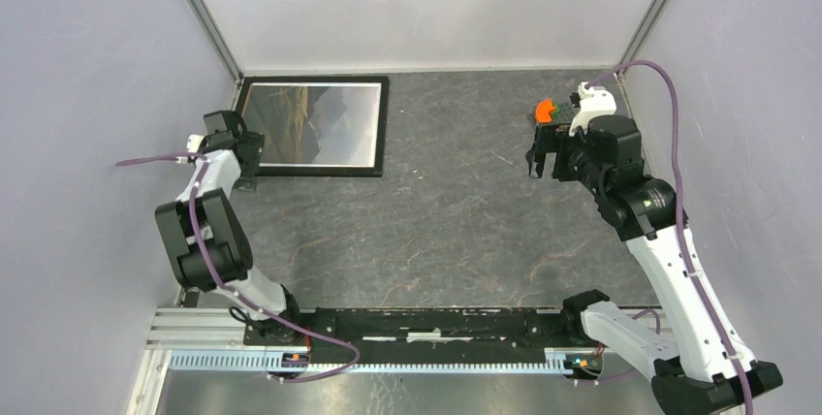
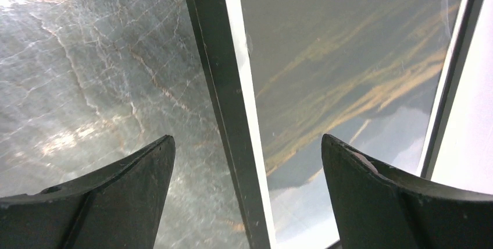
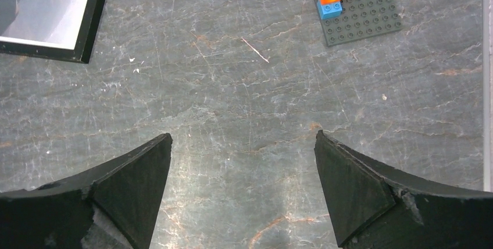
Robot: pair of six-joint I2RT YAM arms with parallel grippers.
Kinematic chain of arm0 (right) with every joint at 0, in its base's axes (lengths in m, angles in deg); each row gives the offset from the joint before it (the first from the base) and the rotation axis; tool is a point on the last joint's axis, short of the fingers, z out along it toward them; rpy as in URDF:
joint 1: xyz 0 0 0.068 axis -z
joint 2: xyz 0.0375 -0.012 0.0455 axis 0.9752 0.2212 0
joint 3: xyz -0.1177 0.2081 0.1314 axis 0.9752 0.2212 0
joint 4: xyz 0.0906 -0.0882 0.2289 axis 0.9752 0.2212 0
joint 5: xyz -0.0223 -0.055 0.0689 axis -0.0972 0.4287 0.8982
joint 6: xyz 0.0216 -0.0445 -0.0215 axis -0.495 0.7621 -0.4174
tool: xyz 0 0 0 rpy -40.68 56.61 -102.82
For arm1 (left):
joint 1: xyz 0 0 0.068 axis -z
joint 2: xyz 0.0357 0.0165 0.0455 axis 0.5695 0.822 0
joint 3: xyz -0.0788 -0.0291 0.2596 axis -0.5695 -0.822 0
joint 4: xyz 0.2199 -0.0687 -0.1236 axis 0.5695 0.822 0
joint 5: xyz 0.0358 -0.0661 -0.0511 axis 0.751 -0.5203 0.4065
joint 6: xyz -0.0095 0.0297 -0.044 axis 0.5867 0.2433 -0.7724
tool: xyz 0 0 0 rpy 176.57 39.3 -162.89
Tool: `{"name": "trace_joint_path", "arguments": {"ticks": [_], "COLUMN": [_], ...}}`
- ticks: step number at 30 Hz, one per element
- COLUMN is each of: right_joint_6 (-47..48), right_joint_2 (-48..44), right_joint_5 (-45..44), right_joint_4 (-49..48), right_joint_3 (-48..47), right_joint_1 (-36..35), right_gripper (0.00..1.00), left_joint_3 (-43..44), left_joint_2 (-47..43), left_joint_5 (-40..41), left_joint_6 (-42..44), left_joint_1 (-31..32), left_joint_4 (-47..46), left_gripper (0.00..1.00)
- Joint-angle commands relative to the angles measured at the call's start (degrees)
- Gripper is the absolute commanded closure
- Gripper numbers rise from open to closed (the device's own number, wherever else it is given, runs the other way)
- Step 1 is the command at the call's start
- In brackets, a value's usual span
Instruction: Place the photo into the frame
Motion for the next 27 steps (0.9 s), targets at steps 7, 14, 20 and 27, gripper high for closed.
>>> {"name": "trace_joint_path", "arguments": {"ticks": [7,14,20,27], "right_joint_6": [7.3,10.2,10.5,9.1], "right_joint_2": [1.1,0.1,-6.0,-13.7], "right_joint_5": [3.8,5.6,3.5,-0.5], "right_joint_4": [3.4,3.3,0.2,-6.1], "right_joint_3": [-8.2,-14.6,-12.3,-7.6], "right_joint_1": [0.1,0.1,0.1,0.2], "right_gripper": [0.02,0.02,0.02,0.02], "left_joint_3": [-1.3,6.6,13.8,21.8], "left_joint_2": [-31.9,-47.2,-53.3,-54.2], "left_joint_5": [6.2,-2.1,-12.8,-5.0], "left_joint_6": [26.9,39.9,40.7,41.4], "left_joint_1": [32.4,48.8,48.8,48.8], "left_joint_4": [6.2,5.9,6.7,12.2], "left_gripper": [0.05,0.00,0.00,0.00]}}
